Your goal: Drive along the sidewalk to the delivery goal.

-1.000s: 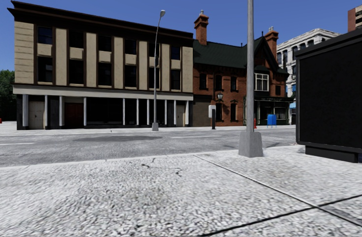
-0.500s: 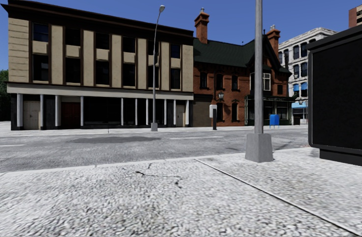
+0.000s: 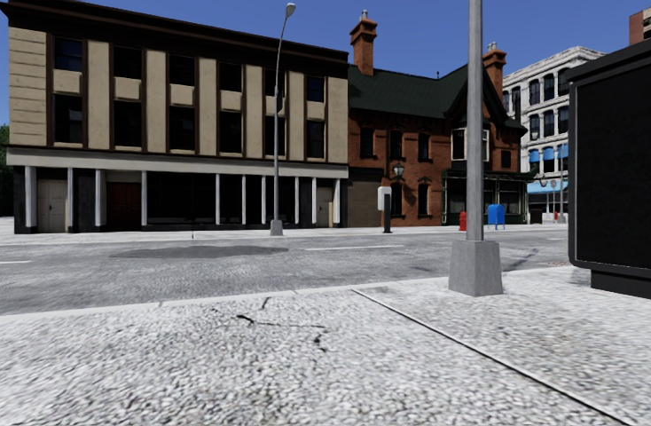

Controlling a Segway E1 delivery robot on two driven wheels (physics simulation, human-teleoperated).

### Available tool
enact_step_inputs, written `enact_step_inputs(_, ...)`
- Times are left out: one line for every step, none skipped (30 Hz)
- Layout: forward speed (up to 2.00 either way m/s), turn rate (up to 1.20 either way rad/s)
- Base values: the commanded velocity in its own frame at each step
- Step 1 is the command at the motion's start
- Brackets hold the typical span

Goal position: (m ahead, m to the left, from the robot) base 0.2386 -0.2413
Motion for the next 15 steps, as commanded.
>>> enact_step_inputs(0.0,0.0)
enact_step_inputs(0.0,0.0)
enact_step_inputs(0.0,0.0)
enact_step_inputs(0.0,0.0)
enact_step_inputs(0.0,0.0)
enact_step_inputs(0.0,0.0)
enact_step_inputs(0.0,0.0)
enact_step_inputs(0.0,0.0)
enact_step_inputs(0.0,0.0)
enact_step_inputs(0.0,0.0)
enact_step_inputs(0.0,0.0)
enact_step_inputs(0.0,0.0)
enact_step_inputs(0.0,0.0)
enact_step_inputs(0.0,0.0)
enact_step_inputs(0.0,0.0)
